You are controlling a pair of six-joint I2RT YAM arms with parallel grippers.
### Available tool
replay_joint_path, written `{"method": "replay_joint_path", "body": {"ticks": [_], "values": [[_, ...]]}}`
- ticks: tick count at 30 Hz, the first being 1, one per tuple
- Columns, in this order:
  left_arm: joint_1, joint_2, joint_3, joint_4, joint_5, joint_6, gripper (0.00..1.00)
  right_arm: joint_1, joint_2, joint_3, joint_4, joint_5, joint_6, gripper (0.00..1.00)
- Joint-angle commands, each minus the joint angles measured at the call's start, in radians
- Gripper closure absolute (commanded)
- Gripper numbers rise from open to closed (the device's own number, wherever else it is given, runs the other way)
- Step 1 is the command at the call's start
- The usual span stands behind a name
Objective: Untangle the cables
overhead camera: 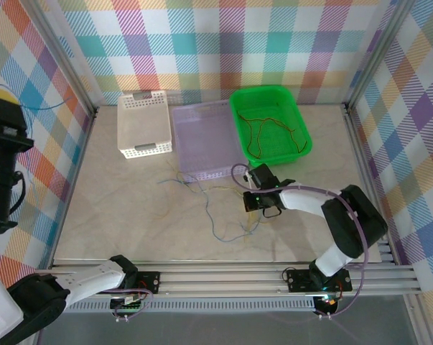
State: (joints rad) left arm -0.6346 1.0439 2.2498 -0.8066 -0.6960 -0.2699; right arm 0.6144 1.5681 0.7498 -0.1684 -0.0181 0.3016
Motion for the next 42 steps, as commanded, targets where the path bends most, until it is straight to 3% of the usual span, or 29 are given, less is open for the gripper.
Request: {"method": "replay_joint_path", "body": {"ticks": [1,7,20,31,42], "values": [[-0.008,0.059,0.024,0.04,0.076,-0.006,1.0,-0.007,-0.122,-0.07,0.098,0.007,-0.007,1.0],[-0.008,0.147,0.105,0.024,0.133,0.001,1.0,-0.008,-0.353,-0.223,0.266,0.034,0.004,1.0],[-0.008,0.288,0.157,0.122,0.171,0.043,1.0,-0.01,-0.612,-0.365,0.399,0.048,0.025,1.0],[0.008,0.475,0.181,0.26,0.193,0.067,1.0,-0.01,-0.631,-0.369,0.415,0.002,0.027,1.0],[0.076,0.61,0.251,0.295,0.25,0.011,1.0,-0.01,-0.6,-0.351,0.423,-0.062,0.037,1.0]]}}
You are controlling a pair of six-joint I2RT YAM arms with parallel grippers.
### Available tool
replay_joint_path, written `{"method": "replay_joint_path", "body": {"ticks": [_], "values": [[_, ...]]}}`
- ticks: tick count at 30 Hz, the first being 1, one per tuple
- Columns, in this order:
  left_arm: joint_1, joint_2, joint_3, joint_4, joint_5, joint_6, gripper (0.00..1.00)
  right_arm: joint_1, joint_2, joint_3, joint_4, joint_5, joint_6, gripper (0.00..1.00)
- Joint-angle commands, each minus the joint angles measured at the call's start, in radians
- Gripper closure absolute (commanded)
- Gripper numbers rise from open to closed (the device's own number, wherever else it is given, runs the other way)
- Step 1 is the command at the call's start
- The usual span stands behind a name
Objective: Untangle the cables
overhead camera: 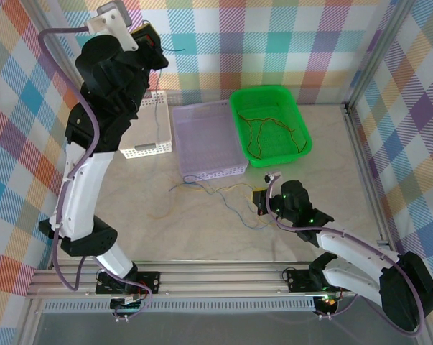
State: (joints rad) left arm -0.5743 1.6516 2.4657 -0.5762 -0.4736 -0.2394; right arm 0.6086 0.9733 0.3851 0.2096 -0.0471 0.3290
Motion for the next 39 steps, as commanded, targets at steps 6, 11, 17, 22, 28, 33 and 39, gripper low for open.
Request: {"method": "replay_joint_path", "body": {"ticks": [6,11,17,22,28,33,39], "values": [[0.04,0.047,0.041,0.073,0.039,-0.04,1.0,-0.004,-0.011,0.018,0.043,-0.047,0.009,1.0],[0.056,0.089,0.042,0.075,0.045,-0.049,1.0,-0.004,-0.007,0.023,0.043,-0.061,0.008,1.0],[0.06,0.157,0.037,0.025,0.067,-0.078,1.0,-0.004,-0.013,0.024,0.038,-0.063,0.004,1.0],[0.06,0.193,0.006,-0.011,0.079,-0.102,1.0,-0.004,-0.012,0.024,0.039,-0.06,0.001,1.0],[0.06,0.173,-0.068,0.003,0.073,-0.104,1.0,-0.004,0.012,0.032,0.043,-0.068,0.001,1.0],[0.059,0.138,-0.168,0.004,0.066,-0.111,1.0,-0.004,0.027,0.038,0.045,-0.077,0.002,1.0],[0.059,0.094,-0.318,-0.001,0.023,-0.132,1.0,-0.004,0.04,0.041,0.045,-0.082,0.003,1.0]]}}
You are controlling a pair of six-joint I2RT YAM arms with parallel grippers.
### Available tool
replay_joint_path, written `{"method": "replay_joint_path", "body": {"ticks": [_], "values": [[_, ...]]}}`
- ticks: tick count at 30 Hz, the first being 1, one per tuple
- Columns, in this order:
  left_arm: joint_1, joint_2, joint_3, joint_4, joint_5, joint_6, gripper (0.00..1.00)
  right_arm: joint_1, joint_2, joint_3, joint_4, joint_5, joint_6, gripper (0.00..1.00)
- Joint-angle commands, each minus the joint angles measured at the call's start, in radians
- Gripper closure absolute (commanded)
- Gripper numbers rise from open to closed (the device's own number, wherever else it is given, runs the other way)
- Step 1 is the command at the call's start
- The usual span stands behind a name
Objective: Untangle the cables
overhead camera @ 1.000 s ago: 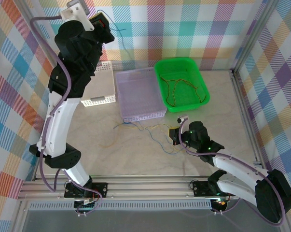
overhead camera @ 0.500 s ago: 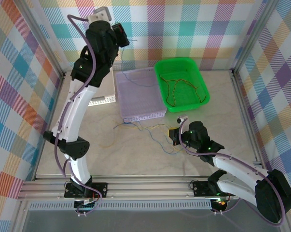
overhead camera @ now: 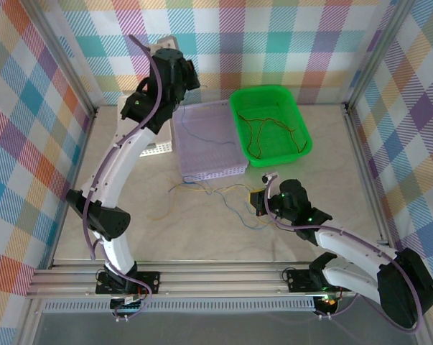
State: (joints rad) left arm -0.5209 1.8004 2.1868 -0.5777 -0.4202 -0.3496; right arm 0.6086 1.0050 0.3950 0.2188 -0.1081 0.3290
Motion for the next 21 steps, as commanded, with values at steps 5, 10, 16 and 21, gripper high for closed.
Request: {"method": "replay_joint_path", "body": {"ticks": [5,10,16,21], "values": [[0.006,-0.062,-0.134,-0.015,-0.051,-0.053,1.0,-0.004,0.018,0.032,0.04,-0.022,0.002,1.0],[-0.001,-0.023,-0.166,-0.052,-0.015,-0.087,1.0,-0.005,0.024,0.034,0.041,-0.021,0.002,1.0],[-0.037,0.108,-0.118,-0.148,-0.014,-0.084,1.0,-0.004,0.026,0.036,0.04,-0.024,0.002,1.0],[-0.04,0.215,-0.077,-0.222,-0.018,-0.088,1.0,-0.005,0.021,0.034,0.039,-0.024,0.001,1.0]]}}
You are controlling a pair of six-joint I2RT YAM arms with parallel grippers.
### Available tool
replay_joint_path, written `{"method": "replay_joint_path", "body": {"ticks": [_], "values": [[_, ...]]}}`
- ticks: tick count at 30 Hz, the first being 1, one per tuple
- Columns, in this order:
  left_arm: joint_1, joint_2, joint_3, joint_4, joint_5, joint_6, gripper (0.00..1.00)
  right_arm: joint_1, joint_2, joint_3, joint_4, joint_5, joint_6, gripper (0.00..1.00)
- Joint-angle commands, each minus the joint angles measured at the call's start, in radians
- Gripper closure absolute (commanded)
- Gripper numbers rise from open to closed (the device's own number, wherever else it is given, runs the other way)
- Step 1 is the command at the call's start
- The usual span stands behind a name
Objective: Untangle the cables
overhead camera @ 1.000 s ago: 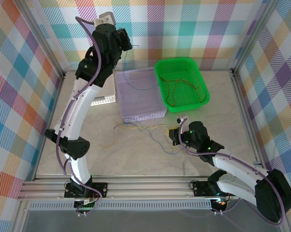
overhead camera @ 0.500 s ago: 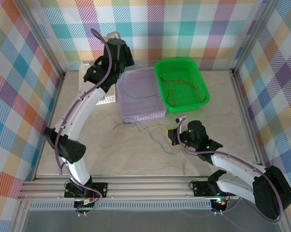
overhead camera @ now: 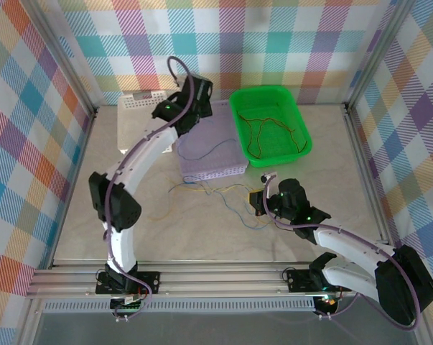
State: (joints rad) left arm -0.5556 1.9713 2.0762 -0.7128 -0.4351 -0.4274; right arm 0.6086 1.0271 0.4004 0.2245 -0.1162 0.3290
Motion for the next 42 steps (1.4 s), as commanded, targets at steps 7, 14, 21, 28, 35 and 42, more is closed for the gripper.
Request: {"method": "replay_joint_path", "body": {"ticks": [7,14,21,28,35,42], "values": [[-0.006,0.123,0.086,-0.145,0.059,-0.007,0.77,-0.004,-0.005,0.031,0.029,-0.019,-0.002,1.0],[-0.007,0.09,0.085,-0.164,0.132,-0.011,0.4,-0.005,-0.005,0.034,0.029,-0.021,0.001,1.0],[-0.01,-0.03,0.002,-0.203,0.225,-0.031,0.31,-0.004,-0.007,0.033,0.029,-0.022,0.008,1.0],[-0.039,-0.363,-0.478,0.011,0.482,-0.162,0.33,-0.004,-0.019,0.027,0.049,-0.073,0.015,1.0],[-0.168,-0.605,-0.86,0.216,0.634,-0.238,0.38,-0.004,0.003,0.045,0.065,-0.189,0.031,1.0],[-0.306,-0.665,-1.0,0.2,0.531,-0.19,0.44,-0.007,0.044,0.071,0.047,-0.267,0.033,1.0]]}}
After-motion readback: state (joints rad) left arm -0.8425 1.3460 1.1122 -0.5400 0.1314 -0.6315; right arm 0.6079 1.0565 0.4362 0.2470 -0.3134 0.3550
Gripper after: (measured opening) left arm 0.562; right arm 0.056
